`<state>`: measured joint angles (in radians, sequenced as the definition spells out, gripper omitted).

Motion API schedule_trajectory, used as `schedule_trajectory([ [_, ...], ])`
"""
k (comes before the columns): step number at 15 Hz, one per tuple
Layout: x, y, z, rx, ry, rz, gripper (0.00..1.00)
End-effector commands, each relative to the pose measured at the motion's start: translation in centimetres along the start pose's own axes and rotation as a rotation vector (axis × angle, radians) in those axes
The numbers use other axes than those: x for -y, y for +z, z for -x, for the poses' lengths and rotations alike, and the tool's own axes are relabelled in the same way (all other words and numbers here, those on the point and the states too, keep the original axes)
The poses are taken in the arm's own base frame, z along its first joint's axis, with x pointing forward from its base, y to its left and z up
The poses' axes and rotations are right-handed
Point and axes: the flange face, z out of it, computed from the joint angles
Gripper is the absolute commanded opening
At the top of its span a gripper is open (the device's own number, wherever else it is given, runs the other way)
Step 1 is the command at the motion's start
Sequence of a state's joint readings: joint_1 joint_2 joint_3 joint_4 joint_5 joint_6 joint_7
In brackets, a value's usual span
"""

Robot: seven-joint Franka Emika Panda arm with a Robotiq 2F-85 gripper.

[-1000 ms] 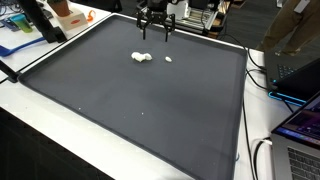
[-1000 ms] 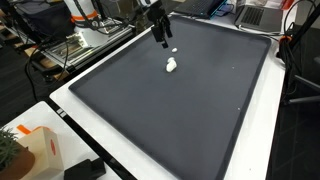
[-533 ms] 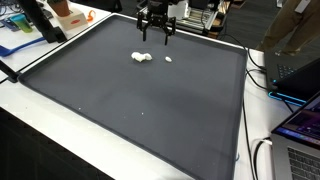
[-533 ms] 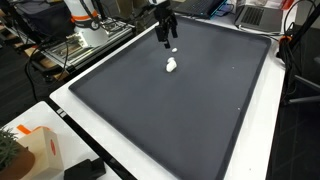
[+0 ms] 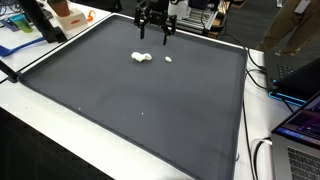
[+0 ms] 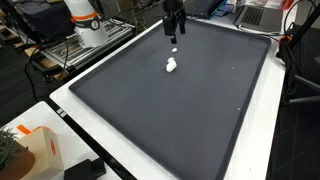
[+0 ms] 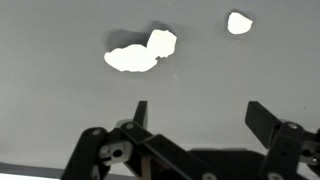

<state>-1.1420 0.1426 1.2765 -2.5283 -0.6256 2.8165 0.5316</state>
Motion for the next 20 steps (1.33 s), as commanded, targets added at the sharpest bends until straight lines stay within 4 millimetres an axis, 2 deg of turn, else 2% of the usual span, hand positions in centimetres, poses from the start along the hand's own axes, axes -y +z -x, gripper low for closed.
schedule_trajectory([
  [1, 0.2, -0.1, -0.1, 0.013, 0.023, 0.008, 1.00],
  [10, 2.0, -1.3, -1.7, 0.204, 0.037, 0.086, 1.00],
  [13, 1.6, -2.3, -3.6, 0.230, 0.019, 0.046, 1.00],
  [14, 0.8, -2.4, -4.6, 0.245, 0.031, 0.009, 1.00],
  [15, 1.6, -2.3, -3.3, 0.200, 0.027, 0.084, 1.00],
  [17, 1.0, -2.7, -4.5, 0.211, 0.030, 0.054, 1.00],
  [19, 0.7, -2.6, -4.8, 0.215, 0.035, 0.028, 1.00],
  [20, 0.5, -2.3, -4.9, 0.279, 0.043, -0.007, 1.00],
])
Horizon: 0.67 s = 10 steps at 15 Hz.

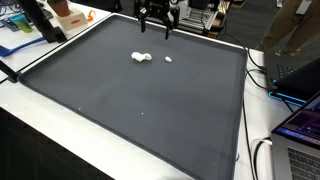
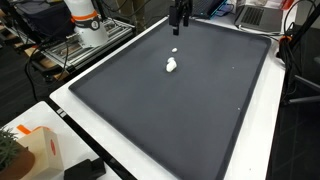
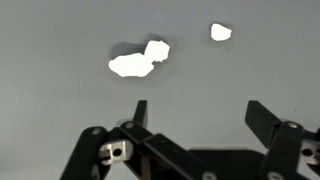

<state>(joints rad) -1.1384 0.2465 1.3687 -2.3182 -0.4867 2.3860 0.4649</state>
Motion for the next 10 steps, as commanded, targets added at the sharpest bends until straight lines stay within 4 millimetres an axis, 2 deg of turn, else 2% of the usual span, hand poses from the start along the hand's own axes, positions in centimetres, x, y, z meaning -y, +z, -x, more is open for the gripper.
schedule_trajectory([
  [1, -0.7, 0.2, -0.5, 0.094, -0.006, -0.037, 1.00],
  [2, -1.2, -0.1, -0.9, 0.083, -0.003, -0.011, 1.00],
  [3, -1.5, -1.3, -1.5, 0.062, -0.002, -0.013, 1.00],
  [6, -2.5, -1.3, -3.4, 0.112, -0.006, -0.087, 1.00],
  [10, -2.9, -0.8, -5.9, 0.173, -0.045, -0.106, 1.00],
])
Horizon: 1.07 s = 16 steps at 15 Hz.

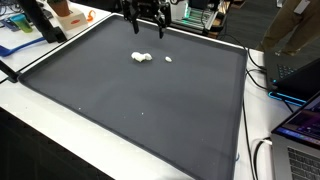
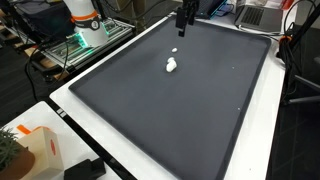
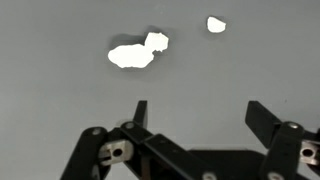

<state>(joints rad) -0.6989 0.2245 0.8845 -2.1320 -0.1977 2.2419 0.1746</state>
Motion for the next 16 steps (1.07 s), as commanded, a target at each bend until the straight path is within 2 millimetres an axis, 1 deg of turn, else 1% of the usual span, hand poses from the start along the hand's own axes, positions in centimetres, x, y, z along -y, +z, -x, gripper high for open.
schedule_trajectory([
  [1, 0.0, 0.3, -2.0, 0.094, -0.027, -0.009, 1.00],
  [4, 0.4, 1.0, -3.5, 0.148, -0.031, 0.013, 1.00],
  [8, 0.8, 2.7, -5.6, 0.160, -0.027, 0.013, 1.00],
  [10, 0.2, 3.6, -6.5, 0.188, 0.029, 0.032, 1.00],
  [13, -0.8, 4.5, -7.3, 0.260, 0.105, 0.048, 1.00],
  [16, -1.1, 4.9, -8.0, 0.316, 0.163, 0.023, 1.00],
])
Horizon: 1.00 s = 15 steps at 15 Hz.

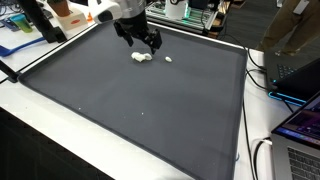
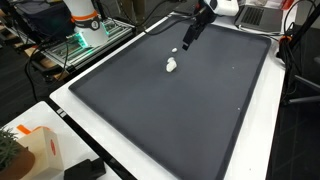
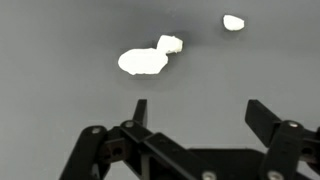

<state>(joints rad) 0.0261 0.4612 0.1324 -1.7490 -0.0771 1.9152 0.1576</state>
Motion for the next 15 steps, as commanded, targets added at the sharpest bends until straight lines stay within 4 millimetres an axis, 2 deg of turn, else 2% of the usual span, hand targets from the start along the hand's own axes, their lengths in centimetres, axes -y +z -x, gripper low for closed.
schedule_trajectory([
  [1, 0.1, -0.3, -1.5, 0.040, 0.084, -0.069, 1.00],
  [2, 0.0, -0.1, -0.7, 0.022, 0.039, -0.028, 1.00],
  [6, -0.1, -0.4, -1.5, 0.016, 0.064, -0.056, 1.00],
  [10, -1.0, -0.5, -1.9, 0.140, 0.141, -0.082, 1.00],
  [15, -1.5, -1.0, -4.0, 0.221, 0.205, -0.099, 1.00],
])
